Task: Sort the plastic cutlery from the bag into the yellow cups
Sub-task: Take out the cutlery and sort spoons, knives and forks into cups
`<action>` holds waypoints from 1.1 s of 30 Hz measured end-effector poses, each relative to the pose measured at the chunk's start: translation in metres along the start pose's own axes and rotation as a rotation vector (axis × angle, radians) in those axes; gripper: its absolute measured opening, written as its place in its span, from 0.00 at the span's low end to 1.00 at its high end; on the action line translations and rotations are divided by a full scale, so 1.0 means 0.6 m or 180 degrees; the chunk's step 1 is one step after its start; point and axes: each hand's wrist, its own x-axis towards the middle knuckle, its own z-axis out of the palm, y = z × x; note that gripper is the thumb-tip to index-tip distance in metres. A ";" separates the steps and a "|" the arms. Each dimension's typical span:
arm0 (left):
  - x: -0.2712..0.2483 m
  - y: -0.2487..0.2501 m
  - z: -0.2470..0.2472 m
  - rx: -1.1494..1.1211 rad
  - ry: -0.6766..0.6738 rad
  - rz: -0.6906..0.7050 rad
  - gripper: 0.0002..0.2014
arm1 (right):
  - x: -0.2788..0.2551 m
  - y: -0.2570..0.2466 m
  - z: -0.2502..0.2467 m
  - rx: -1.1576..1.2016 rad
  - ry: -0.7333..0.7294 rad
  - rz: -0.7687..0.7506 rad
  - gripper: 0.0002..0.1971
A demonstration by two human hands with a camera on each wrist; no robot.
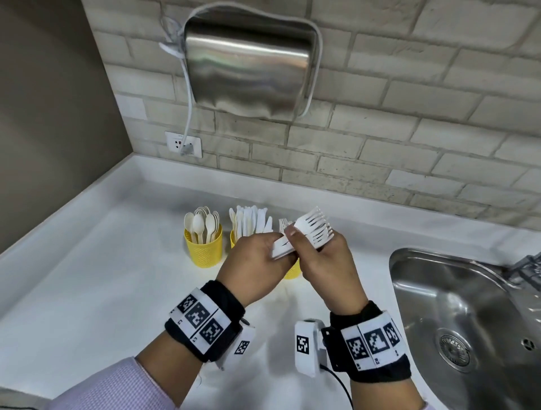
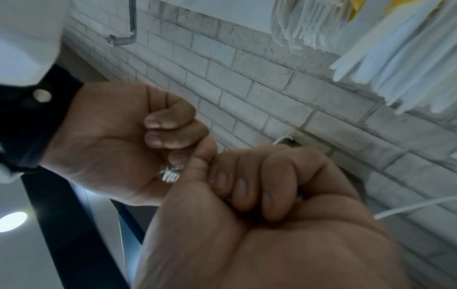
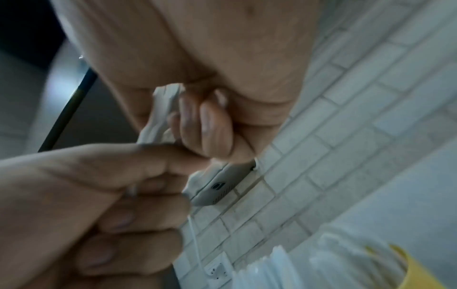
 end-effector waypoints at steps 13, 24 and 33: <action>0.024 -0.001 0.029 0.0358 -0.0243 0.0323 0.15 | 0.020 0.015 -0.021 0.0893 -0.0008 0.0542 0.17; 0.057 -0.083 0.042 0.1325 -0.0609 0.0091 0.20 | 0.078 0.074 -0.109 0.1123 0.1309 0.0569 0.15; 0.075 -0.124 0.102 0.1615 -0.0496 0.0413 0.16 | 0.129 0.141 -0.107 0.1248 0.1737 0.1063 0.16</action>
